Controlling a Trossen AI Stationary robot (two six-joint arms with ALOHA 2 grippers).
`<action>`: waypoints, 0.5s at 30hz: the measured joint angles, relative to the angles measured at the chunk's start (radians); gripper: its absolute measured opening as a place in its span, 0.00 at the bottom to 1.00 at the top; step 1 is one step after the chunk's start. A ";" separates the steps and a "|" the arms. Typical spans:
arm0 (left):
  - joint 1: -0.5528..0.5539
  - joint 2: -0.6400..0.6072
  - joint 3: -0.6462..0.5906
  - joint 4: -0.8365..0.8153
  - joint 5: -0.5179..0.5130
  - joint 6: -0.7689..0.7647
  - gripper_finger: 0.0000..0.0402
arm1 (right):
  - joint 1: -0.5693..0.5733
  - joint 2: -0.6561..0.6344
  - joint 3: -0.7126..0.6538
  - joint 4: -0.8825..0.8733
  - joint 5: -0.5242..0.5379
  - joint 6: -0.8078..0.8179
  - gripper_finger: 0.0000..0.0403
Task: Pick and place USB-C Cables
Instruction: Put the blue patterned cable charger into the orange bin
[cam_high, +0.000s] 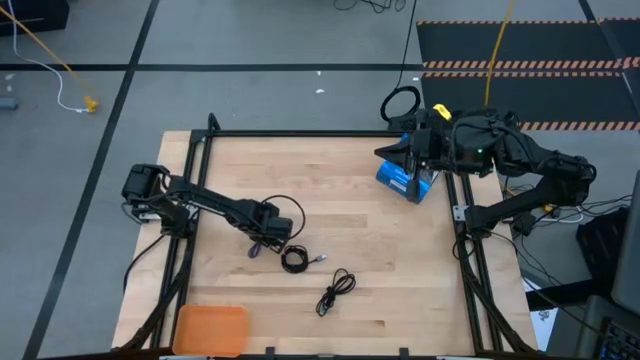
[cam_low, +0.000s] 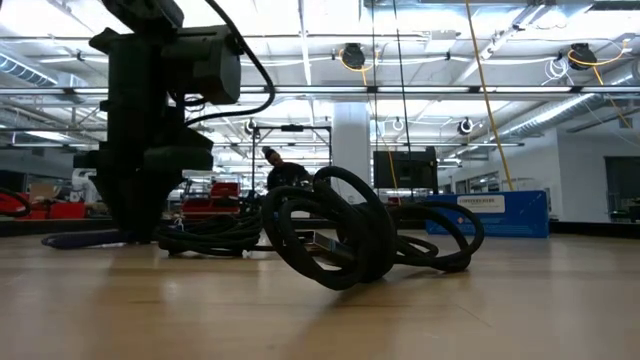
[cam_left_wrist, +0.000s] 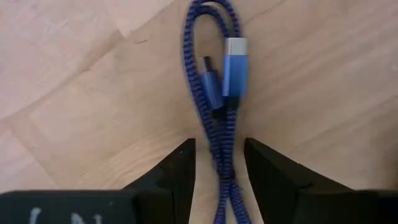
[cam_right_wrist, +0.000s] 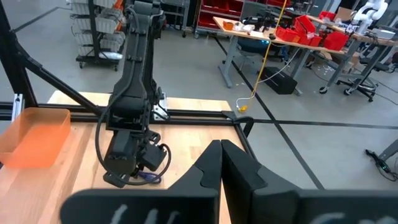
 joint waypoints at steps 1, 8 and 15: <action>0.000 0.000 0.000 0.000 0.000 0.000 0.36 | 0.000 0.000 0.000 0.000 0.000 0.000 0.00; 0.000 0.000 0.000 -0.001 0.002 0.021 0.26 | 0.000 0.000 0.000 0.000 0.000 0.000 0.00; 0.000 0.001 0.000 0.004 0.003 0.038 0.07 | 0.000 0.000 0.000 0.000 0.000 0.000 0.00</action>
